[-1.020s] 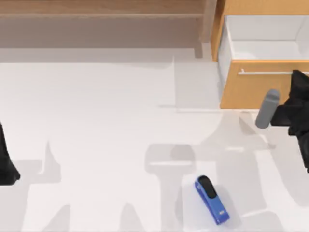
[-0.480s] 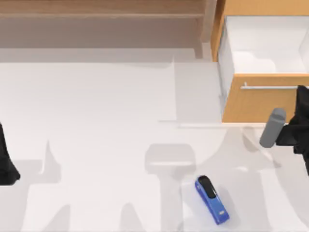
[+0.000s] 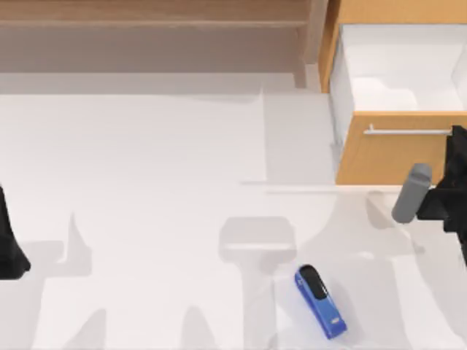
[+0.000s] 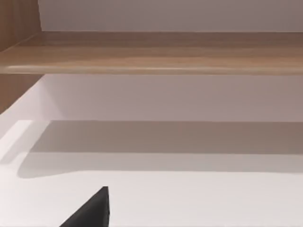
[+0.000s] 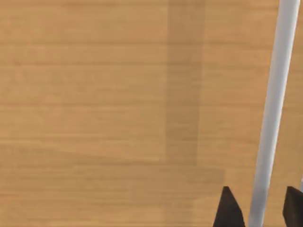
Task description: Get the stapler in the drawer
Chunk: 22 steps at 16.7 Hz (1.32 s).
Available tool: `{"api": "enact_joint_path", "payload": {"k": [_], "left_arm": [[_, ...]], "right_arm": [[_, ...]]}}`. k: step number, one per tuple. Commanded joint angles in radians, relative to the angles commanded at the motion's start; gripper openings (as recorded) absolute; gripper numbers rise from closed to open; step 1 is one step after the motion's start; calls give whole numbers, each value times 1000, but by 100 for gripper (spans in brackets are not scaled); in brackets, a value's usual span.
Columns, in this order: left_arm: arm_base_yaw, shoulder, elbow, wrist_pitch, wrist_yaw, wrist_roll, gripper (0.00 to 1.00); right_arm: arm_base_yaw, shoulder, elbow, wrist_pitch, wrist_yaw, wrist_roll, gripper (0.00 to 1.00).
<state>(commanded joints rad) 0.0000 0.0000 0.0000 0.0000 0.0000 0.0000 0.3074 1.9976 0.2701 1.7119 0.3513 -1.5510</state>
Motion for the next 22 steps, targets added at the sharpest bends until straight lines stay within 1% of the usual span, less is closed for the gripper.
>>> {"api": "enact_joint_path", "payload": {"k": [6, 7, 16, 22], "left_arm": [[0, 0, 0, 0, 0, 0, 100], [0, 0, 0, 0, 0, 0, 100], [0, 0, 0, 0, 0, 0, 100], [0, 0, 0, 0, 0, 0, 100]], "right_arm": [[0, 0, 0, 0, 0, 0, 98], [0, 0, 0, 0, 0, 0, 100], [1, -1, -1, 3, 1, 0, 100], [30, -8, -73, 66, 31, 1, 100]]}}
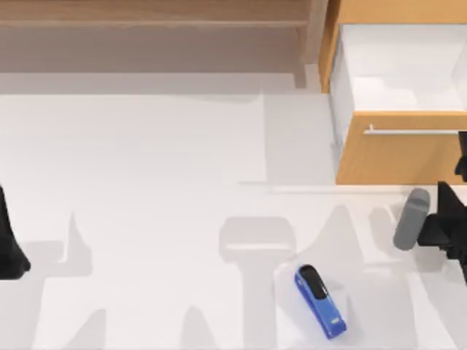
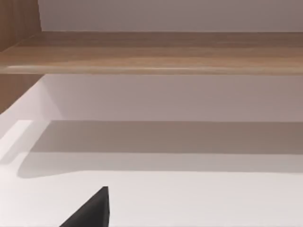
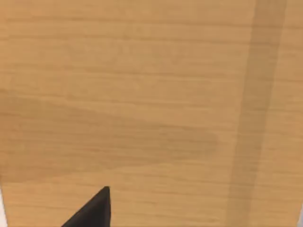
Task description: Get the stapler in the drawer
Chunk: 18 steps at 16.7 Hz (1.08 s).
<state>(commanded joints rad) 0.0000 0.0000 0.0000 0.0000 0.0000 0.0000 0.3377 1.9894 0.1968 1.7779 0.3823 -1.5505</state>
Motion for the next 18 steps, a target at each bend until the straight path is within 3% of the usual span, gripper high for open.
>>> {"api": "enact_joint_path", "payload": {"k": [5, 9, 13, 18], "left_arm": [[0, 0, 0, 0, 0, 0, 100], [0, 0, 0, 0, 0, 0, 100], [0, 0, 0, 0, 0, 0, 100], [0, 0, 0, 0, 0, 0, 100]], "right_arm": [[5, 48, 6, -31, -3, 8, 100], [104, -44, 75, -164, -24, 124, 100], [238, -151, 215, -467, -51, 354, 100], [364, -231, 438, -1027, -94, 739, 100]]}}
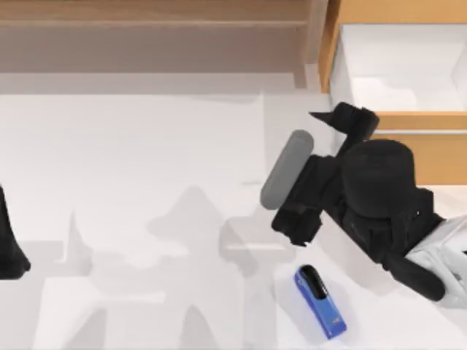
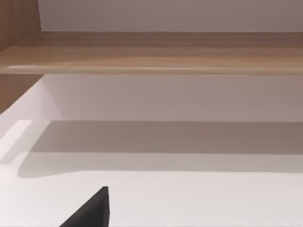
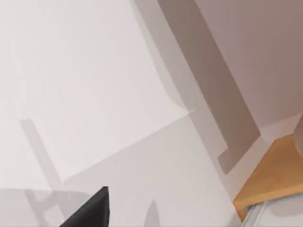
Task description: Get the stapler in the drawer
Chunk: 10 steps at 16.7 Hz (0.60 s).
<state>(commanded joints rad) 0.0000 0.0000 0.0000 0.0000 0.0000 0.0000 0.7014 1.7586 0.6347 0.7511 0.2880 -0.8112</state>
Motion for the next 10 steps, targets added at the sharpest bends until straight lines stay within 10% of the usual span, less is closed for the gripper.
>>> {"api": "enact_joint_path", "payload": {"k": [10], "left_arm": [[0, 0, 0, 0, 0, 0, 100]], "right_arm": [[93, 1, 417, -1239, -161, 792, 100]]}}
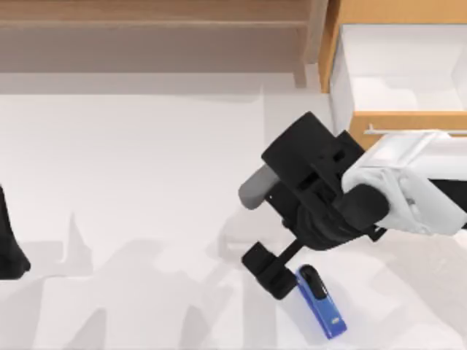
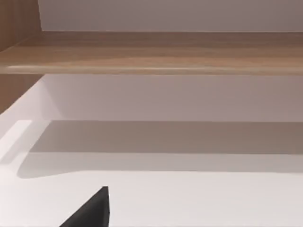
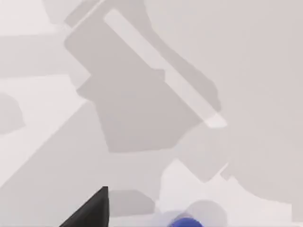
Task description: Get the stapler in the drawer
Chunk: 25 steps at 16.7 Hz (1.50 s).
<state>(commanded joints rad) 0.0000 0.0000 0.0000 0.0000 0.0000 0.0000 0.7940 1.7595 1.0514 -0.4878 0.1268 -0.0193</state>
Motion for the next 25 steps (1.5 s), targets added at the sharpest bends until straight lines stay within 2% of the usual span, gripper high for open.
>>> {"api": "enact_joint_path", "payload": {"k": [5, 9, 16, 22, 25], "left_arm": [[0, 0, 0, 0, 0, 0, 100], [0, 0, 0, 0, 0, 0, 100], [0, 0, 0, 0, 0, 0, 100], [0, 0, 0, 0, 0, 0, 100], [0, 0, 0, 0, 0, 0, 100]], "right_arm": [[-3, 26, 149, -402, -89, 265, 100], [-7, 39, 206, -536, -127, 359, 100], [-7, 46, 193, -524, -129, 364, 100], [-6, 134, 77, -308, -129, 368, 100], [-5, 153, 53, -274, -129, 369, 100]]}}
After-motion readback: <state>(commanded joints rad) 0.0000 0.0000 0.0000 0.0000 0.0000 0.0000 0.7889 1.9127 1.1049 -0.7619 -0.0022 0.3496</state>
